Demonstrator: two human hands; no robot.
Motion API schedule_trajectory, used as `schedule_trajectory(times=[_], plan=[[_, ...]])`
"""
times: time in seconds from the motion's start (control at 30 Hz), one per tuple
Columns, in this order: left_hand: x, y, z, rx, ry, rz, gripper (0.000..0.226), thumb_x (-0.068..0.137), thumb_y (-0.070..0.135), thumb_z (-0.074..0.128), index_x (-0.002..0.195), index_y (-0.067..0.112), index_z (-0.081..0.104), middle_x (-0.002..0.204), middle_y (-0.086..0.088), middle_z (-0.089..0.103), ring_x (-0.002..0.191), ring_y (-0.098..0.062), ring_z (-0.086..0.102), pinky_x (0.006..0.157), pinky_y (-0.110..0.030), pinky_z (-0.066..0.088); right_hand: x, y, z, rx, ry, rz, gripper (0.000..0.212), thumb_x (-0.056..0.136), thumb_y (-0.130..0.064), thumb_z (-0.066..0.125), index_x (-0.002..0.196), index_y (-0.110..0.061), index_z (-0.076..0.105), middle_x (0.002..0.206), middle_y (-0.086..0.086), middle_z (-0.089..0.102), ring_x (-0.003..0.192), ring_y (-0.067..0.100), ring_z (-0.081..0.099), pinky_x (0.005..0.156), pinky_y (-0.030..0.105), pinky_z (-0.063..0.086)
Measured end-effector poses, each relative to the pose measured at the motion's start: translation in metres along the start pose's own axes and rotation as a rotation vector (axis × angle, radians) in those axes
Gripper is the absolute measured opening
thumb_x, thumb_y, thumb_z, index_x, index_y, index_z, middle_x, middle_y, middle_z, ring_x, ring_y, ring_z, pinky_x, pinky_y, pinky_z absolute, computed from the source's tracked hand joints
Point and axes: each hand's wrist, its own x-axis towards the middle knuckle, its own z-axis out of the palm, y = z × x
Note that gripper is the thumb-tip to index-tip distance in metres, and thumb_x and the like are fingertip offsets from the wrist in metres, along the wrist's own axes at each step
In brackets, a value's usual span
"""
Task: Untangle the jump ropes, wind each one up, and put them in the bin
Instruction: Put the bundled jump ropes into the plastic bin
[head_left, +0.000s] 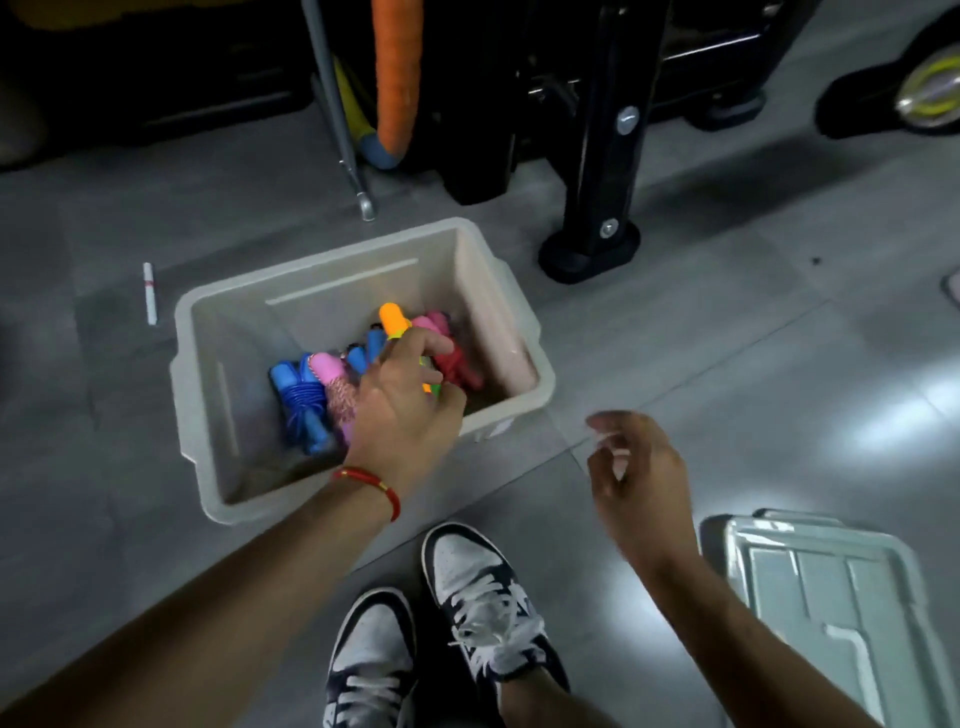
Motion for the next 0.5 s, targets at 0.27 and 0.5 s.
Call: schedule_trajectory(times=[0.27, 0.5], plan=[[-0.076, 0.028, 0.035, 0.171, -0.675, 0.086, 0.046, 0.083, 0.019, 0.072, 0.125, 0.033, 0.061, 0.116, 0.022, 0.053, 0.112, 0.004, 0.047, 0.082, 0.002, 0.03, -0.118, 0.175, -0.018, -0.388, -0.327, 0.742, 0.069, 0.084, -0.029, 0.063, 0.146, -0.016, 0.035, 0.134, 0.023, 0.052, 0.125, 0.044, 0.047, 0.103, 0.052, 0.043], [-0.086, 0.004, 0.027, 0.295, -0.574, -0.085, 0.041, 0.086, 0.017, 0.07, 0.125, 0.027, 0.063, 0.123, 0.005, 0.061, 0.108, -0.014, 0.057, 0.089, -0.024, 0.042, -0.163, 0.2, 0.012, -0.443, -0.107, 0.801, 0.049, 0.093, -0.007, 0.058, 0.138, -0.004, 0.039, 0.129, 0.022, 0.049, 0.113, 0.042, 0.049, 0.089, 0.051, 0.047]])
